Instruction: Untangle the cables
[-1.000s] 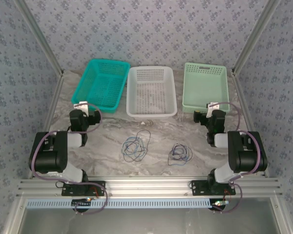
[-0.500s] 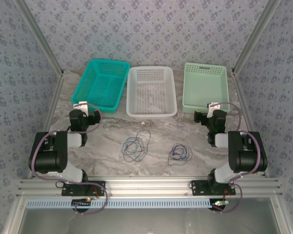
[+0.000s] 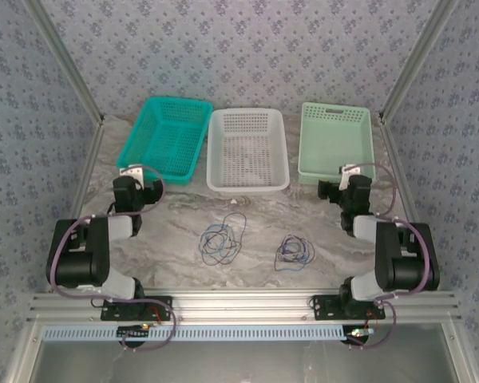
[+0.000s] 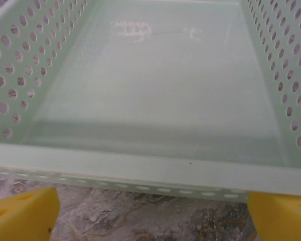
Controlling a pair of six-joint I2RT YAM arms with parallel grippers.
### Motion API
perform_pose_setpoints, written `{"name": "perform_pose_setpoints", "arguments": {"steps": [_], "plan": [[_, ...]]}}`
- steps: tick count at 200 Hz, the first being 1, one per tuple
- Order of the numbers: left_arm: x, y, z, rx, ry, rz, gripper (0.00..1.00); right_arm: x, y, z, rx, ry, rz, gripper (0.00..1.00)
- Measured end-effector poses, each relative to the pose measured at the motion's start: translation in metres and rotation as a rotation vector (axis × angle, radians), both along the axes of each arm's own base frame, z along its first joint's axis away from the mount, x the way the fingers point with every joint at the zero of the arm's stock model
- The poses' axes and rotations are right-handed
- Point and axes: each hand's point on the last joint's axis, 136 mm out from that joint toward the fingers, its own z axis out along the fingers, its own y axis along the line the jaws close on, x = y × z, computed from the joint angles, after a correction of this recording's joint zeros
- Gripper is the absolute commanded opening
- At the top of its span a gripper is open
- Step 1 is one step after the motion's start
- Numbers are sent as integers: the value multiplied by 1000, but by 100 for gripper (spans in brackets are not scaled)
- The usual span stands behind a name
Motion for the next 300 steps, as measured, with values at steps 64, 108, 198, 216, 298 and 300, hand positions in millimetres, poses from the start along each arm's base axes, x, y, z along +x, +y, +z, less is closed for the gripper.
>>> {"name": "perform_pose_setpoints", "arguments": {"steps": [64,108,198,216,298,300], "plan": [[-32,6,83,-157,-88,163,99,-22,37,94,83,-66,68,88],[-73,-13,95,-250,-56,168,95,-61,63,96,143,37,117,85],[-133,-165,72,-231,129,-344,91,-143,112,23,216,518,154,68],[-140,-187,66,-233,154,-426,92,-154,114,7,199,604,148,64],[-148,-210,64,-280,165,-543,98,-176,118,-41,62,804,118,58],[-149,-210,64,-280,166,-545,98,-176,117,-43,58,808,115,58]]}}
